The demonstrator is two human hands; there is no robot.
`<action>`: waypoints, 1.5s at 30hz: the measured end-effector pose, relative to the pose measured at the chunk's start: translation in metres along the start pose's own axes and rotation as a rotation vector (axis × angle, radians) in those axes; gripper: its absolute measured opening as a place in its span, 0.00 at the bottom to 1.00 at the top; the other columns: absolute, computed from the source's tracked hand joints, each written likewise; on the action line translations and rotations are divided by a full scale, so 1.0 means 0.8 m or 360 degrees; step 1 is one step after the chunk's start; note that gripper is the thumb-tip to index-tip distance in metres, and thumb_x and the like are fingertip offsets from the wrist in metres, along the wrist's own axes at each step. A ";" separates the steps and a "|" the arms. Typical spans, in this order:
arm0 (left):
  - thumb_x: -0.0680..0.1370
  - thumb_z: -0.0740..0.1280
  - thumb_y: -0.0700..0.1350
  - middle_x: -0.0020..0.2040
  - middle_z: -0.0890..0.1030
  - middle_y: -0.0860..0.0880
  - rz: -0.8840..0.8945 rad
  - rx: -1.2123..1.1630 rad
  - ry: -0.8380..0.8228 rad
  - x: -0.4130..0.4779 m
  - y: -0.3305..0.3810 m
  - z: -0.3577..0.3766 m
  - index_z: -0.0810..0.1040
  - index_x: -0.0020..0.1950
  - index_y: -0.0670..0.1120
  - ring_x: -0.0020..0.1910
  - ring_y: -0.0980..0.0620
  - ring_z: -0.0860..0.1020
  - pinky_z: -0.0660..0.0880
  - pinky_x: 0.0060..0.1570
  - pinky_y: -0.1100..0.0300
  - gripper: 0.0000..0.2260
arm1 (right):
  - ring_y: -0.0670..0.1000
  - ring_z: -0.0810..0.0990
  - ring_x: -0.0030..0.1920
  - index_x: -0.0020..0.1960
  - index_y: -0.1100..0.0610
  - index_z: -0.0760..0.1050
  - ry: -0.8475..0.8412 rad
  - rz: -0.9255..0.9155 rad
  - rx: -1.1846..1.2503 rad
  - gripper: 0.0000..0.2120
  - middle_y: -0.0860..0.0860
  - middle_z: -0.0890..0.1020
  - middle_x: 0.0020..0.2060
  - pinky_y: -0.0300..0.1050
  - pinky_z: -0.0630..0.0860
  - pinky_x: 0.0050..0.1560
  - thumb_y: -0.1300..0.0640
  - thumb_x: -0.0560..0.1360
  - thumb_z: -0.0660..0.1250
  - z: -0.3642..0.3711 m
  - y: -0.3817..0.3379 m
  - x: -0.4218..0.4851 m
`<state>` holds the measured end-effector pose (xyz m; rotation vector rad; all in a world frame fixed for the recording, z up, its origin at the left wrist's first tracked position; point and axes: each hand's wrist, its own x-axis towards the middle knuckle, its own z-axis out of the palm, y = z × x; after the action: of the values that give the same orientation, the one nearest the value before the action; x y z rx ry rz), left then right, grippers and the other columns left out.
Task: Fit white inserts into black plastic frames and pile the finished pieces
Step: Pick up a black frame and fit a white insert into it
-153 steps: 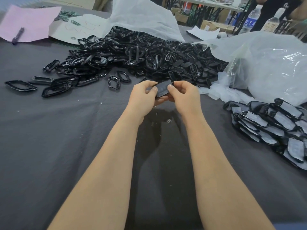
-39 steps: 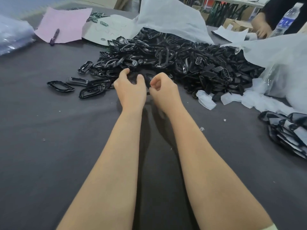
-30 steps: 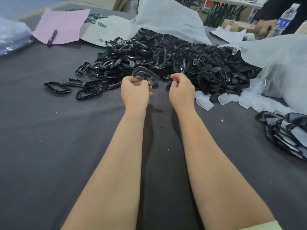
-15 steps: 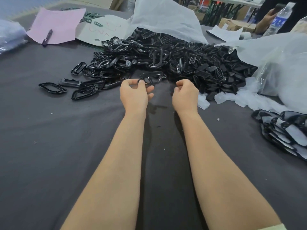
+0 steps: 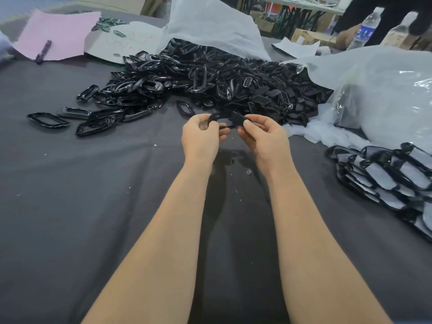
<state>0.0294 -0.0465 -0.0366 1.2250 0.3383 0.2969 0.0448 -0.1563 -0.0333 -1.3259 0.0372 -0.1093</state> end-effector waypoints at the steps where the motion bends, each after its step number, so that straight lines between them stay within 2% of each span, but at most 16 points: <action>1: 0.80 0.60 0.34 0.42 0.82 0.46 -0.0002 0.0010 -0.0015 0.002 0.000 -0.001 0.72 0.56 0.45 0.35 0.57 0.83 0.78 0.38 0.66 0.08 | 0.43 0.81 0.35 0.43 0.57 0.77 -0.0009 -0.0025 0.0024 0.09 0.49 0.79 0.35 0.33 0.78 0.41 0.70 0.76 0.65 0.000 0.000 0.000; 3: 0.80 0.60 0.35 0.42 0.82 0.46 -0.0004 0.0014 -0.0027 0.005 0.000 -0.003 0.72 0.57 0.44 0.34 0.57 0.82 0.78 0.37 0.66 0.08 | 0.43 0.79 0.36 0.42 0.55 0.77 -0.0007 -0.0086 -0.0040 0.10 0.47 0.79 0.34 0.34 0.77 0.41 0.69 0.76 0.65 0.000 0.001 0.001; 7: 0.81 0.59 0.36 0.40 0.82 0.47 0.0000 0.0032 -0.0013 0.007 -0.002 -0.003 0.72 0.56 0.43 0.32 0.59 0.82 0.78 0.35 0.67 0.06 | 0.41 0.74 0.30 0.42 0.54 0.75 0.0072 -0.0127 -0.0192 0.10 0.48 0.77 0.31 0.33 0.74 0.34 0.67 0.76 0.65 -0.001 0.003 0.002; 10: 0.81 0.59 0.36 0.40 0.82 0.47 0.0037 0.0068 -0.0033 0.006 -0.002 -0.002 0.72 0.56 0.43 0.32 0.58 0.81 0.79 0.37 0.66 0.06 | 0.41 0.77 0.31 0.42 0.54 0.76 0.0124 -0.0159 -0.0218 0.07 0.49 0.79 0.33 0.35 0.76 0.37 0.64 0.76 0.66 0.002 0.001 0.001; 14: 0.81 0.59 0.38 0.40 0.82 0.49 0.0089 0.0120 -0.0063 0.001 -0.002 -0.001 0.73 0.54 0.45 0.32 0.59 0.81 0.80 0.39 0.65 0.05 | 0.44 0.77 0.35 0.40 0.51 0.75 0.0085 -0.0423 -0.0640 0.08 0.47 0.79 0.33 0.45 0.78 0.44 0.60 0.76 0.67 0.005 0.003 -0.005; 15: 0.81 0.60 0.38 0.41 0.82 0.50 0.0108 0.0135 -0.0075 0.000 -0.002 0.000 0.73 0.54 0.46 0.33 0.59 0.82 0.80 0.40 0.64 0.05 | 0.45 0.77 0.37 0.40 0.50 0.75 0.0053 -0.0475 -0.0735 0.08 0.46 0.79 0.34 0.45 0.77 0.45 0.60 0.76 0.67 0.007 0.004 -0.006; 20: 0.80 0.64 0.38 0.45 0.83 0.47 0.0229 0.0281 -0.0152 -0.002 -0.003 -0.001 0.74 0.57 0.42 0.36 0.61 0.82 0.79 0.40 0.67 0.06 | 0.42 0.76 0.37 0.44 0.56 0.76 -0.0038 -0.0610 -0.0942 0.03 0.45 0.78 0.36 0.34 0.73 0.42 0.60 0.77 0.67 0.010 0.006 -0.008; 23: 0.80 0.65 0.38 0.44 0.83 0.48 0.0264 0.0334 -0.0149 -0.001 -0.004 -0.001 0.74 0.54 0.44 0.36 0.61 0.82 0.79 0.40 0.68 0.05 | 0.40 0.75 0.36 0.48 0.54 0.73 0.0024 -0.0657 -0.0971 0.03 0.44 0.77 0.35 0.27 0.69 0.40 0.60 0.76 0.67 0.011 0.008 -0.009; 26: 0.80 0.65 0.38 0.43 0.82 0.49 0.0282 0.0344 -0.0133 0.000 -0.005 0.000 0.74 0.54 0.45 0.35 0.60 0.81 0.79 0.42 0.65 0.04 | 0.40 0.72 0.33 0.51 0.55 0.72 0.0147 -0.0639 -0.1001 0.07 0.44 0.73 0.32 0.27 0.68 0.38 0.59 0.75 0.68 0.010 0.011 -0.008; 30: 0.80 0.65 0.39 0.42 0.81 0.51 0.0325 0.0378 -0.0131 0.001 -0.006 0.000 0.74 0.51 0.48 0.33 0.61 0.81 0.80 0.44 0.62 0.04 | 0.40 0.73 0.34 0.48 0.54 0.73 0.0249 -0.0508 -0.0871 0.04 0.45 0.74 0.34 0.28 0.69 0.39 0.57 0.75 0.69 0.005 0.010 -0.002; 33: 0.79 0.65 0.40 0.42 0.81 0.51 0.0352 0.0413 -0.0164 0.001 -0.006 0.001 0.74 0.52 0.48 0.34 0.60 0.81 0.80 0.45 0.61 0.04 | 0.45 0.79 0.39 0.51 0.54 0.73 0.0216 -0.0275 -0.0610 0.06 0.48 0.79 0.41 0.37 0.77 0.45 0.57 0.76 0.68 0.004 0.008 0.000; 35: 0.79 0.66 0.40 0.43 0.82 0.49 0.0352 0.0414 -0.0167 0.001 -0.006 0.001 0.75 0.53 0.47 0.35 0.60 0.81 0.81 0.46 0.60 0.04 | 0.44 0.81 0.35 0.51 0.56 0.74 0.0132 -0.0118 -0.0432 0.04 0.50 0.80 0.40 0.37 0.79 0.41 0.60 0.77 0.67 0.006 0.006 0.002; 38: 0.79 0.65 0.39 0.43 0.82 0.48 0.0335 0.0371 -0.0162 -0.001 -0.005 0.001 0.75 0.53 0.47 0.34 0.60 0.81 0.81 0.45 0.61 0.04 | 0.41 0.80 0.30 0.46 0.55 0.74 0.0085 -0.0085 -0.0356 0.04 0.50 0.81 0.37 0.34 0.78 0.36 0.62 0.77 0.66 0.006 0.005 0.002; 42: 0.80 0.65 0.39 0.40 0.82 0.48 0.0354 0.0419 -0.0155 -0.004 -0.004 0.001 0.73 0.49 0.50 0.33 0.60 0.82 0.80 0.40 0.66 0.06 | 0.46 0.82 0.34 0.47 0.55 0.73 0.0100 -0.0199 -0.0536 0.04 0.53 0.81 0.40 0.40 0.81 0.41 0.62 0.77 0.65 0.005 0.007 -0.001; 45: 0.80 0.65 0.40 0.42 0.83 0.48 0.0425 0.0647 -0.0144 -0.005 -0.006 0.000 0.71 0.44 0.54 0.35 0.59 0.83 0.81 0.42 0.62 0.09 | 0.53 0.83 0.39 0.48 0.54 0.73 0.0140 -0.0302 -0.0853 0.02 0.56 0.82 0.42 0.47 0.81 0.47 0.60 0.77 0.66 0.004 0.009 -0.004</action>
<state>0.0260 -0.0497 -0.0411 1.6839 0.1583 0.4141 0.0421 -0.1512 -0.0395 -1.8586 0.0153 -0.3363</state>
